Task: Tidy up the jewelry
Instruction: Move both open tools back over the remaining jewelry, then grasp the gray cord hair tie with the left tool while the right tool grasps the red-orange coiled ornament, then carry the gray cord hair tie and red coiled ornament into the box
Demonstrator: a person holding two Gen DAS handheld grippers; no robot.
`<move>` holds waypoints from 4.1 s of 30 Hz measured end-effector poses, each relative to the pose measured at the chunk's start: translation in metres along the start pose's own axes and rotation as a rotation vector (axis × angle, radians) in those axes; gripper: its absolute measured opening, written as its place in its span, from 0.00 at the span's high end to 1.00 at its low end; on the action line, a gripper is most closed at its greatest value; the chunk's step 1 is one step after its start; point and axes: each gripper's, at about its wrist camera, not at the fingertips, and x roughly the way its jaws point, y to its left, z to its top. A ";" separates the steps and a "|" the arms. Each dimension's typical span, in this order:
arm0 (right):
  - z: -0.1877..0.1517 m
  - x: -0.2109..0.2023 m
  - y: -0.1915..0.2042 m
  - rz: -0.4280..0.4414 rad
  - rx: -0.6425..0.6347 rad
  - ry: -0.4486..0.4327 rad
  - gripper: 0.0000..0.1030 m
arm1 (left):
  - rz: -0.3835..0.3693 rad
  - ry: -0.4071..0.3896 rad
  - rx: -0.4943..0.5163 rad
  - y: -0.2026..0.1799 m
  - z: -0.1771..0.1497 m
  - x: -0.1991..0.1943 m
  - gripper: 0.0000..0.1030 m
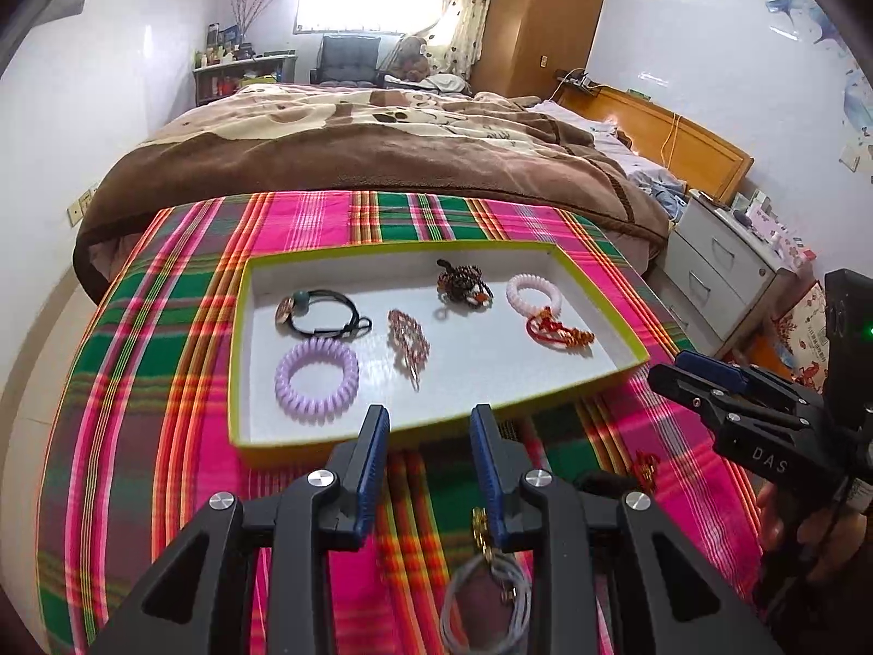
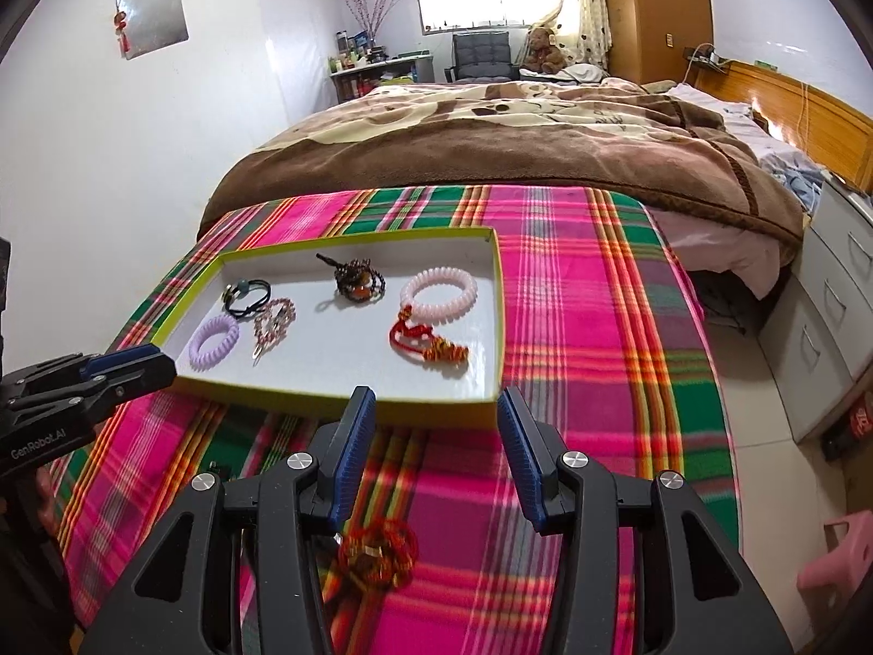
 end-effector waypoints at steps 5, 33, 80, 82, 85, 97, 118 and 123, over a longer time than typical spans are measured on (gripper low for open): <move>-0.016 -0.008 -0.002 0.032 0.010 0.013 0.54 | -0.003 0.004 -0.009 0.000 -0.020 -0.010 0.65; -0.050 0.000 0.001 0.024 0.064 0.106 0.63 | -0.002 0.034 -0.070 0.021 -0.072 -0.026 0.65; -0.053 -0.030 -0.019 0.011 0.084 0.029 0.85 | 0.030 0.128 0.133 -0.052 -0.074 0.015 0.65; -0.053 -0.031 -0.018 0.013 0.081 0.028 0.85 | 0.035 0.128 0.136 -0.053 -0.074 0.015 0.65; -0.053 -0.031 -0.018 0.014 0.080 0.026 0.85 | 0.042 0.126 0.141 -0.054 -0.075 0.014 0.68; -0.053 -0.032 -0.012 0.016 0.069 0.031 0.85 | 0.041 0.120 0.136 -0.049 -0.076 0.009 0.83; -0.045 -0.042 0.002 0.024 0.050 0.001 0.85 | 0.018 0.029 0.089 -0.037 -0.063 -0.025 0.83; -0.040 -0.045 0.005 0.028 0.042 -0.012 0.85 | 0.028 0.008 0.087 -0.032 -0.056 -0.030 0.83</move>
